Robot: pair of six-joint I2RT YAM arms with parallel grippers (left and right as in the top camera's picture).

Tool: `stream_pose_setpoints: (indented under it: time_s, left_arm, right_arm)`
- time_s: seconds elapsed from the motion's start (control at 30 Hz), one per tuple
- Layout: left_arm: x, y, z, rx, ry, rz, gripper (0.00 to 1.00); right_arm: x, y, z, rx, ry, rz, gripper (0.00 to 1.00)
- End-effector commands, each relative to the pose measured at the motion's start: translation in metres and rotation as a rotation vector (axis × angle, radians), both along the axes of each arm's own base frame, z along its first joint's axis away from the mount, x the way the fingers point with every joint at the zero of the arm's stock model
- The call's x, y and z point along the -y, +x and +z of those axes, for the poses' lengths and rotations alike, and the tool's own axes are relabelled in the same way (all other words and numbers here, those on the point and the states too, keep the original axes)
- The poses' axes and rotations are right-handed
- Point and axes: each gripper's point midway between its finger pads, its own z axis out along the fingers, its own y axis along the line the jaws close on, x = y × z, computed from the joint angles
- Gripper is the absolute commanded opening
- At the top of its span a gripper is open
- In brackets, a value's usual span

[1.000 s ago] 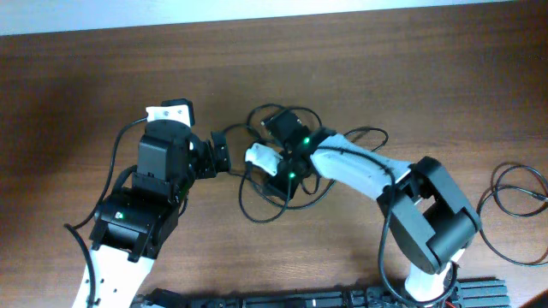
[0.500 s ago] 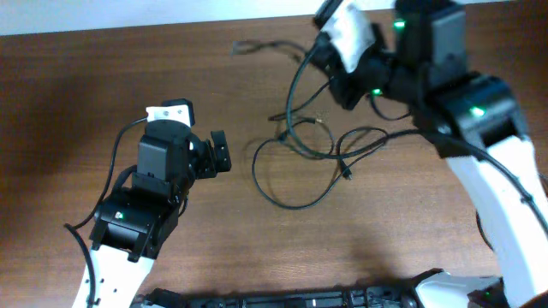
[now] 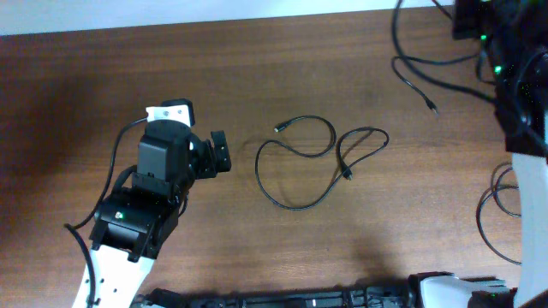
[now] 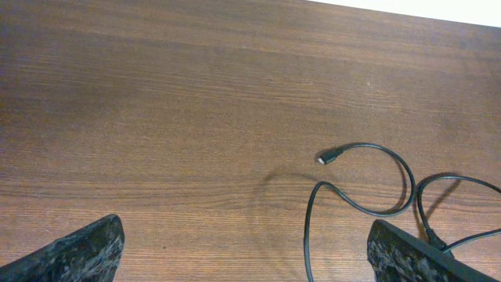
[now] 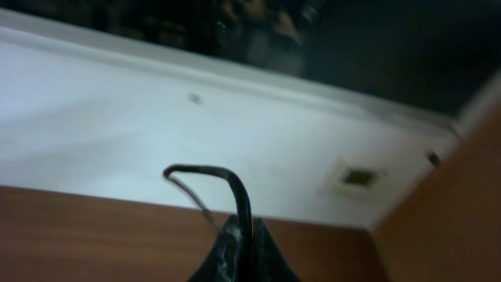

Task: Untangle cables
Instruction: 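Lift the grasped cable with the right gripper and pull it to the right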

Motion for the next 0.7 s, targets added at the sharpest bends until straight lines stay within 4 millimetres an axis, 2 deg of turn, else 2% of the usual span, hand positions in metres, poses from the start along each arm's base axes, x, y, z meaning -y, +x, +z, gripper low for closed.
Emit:
stream_pose_setpoints:
  time_s: [0.0, 0.1, 0.2, 0.27, 0.3, 0.5, 0.57, 0.67]
  left_arm:
    - [-0.003, 0.000, 0.003, 0.013, 0.005, 0.012, 0.99]
    - [-0.003, 0.000, 0.003, 0.013, 0.005, 0.012, 0.99]
    - [-0.003, 0.000, 0.003, 0.013, 0.005, 0.012, 0.99]
    - [-0.003, 0.000, 0.003, 0.013, 0.005, 0.012, 0.99]
    - [-0.003, 0.000, 0.003, 0.013, 0.005, 0.012, 0.99]
    - [-0.003, 0.000, 0.003, 0.013, 0.005, 0.012, 0.99]
    - [-0.003, 0.000, 0.003, 0.013, 0.005, 0.012, 0.99]
    - [-0.003, 0.000, 0.003, 0.013, 0.005, 0.012, 0.99]
  right_arm:
    - [0.056, 0.001, -0.023, -0.063, 0.073, -0.171, 0.04]
    - [0.108, 0.003, -0.058, -0.169, 0.089, -0.292, 0.04]
    - [0.157, 0.003, -0.094, -0.237, 0.179, -0.429, 0.04]
    - [0.189, 0.000, -0.121, -0.277, 0.269, -0.526, 0.04]
    - [0.202, -0.001, -0.144, -0.335, 0.301, -0.546, 0.04]
    - [0.215, 0.003, -0.189, -0.458, 0.328, -0.575, 0.04]
    - [0.215, 0.004, -0.203, -0.499, 0.336, -0.577, 0.17]
    - [0.212, 0.000, -0.218, -0.558, 0.350, -0.578, 0.54]
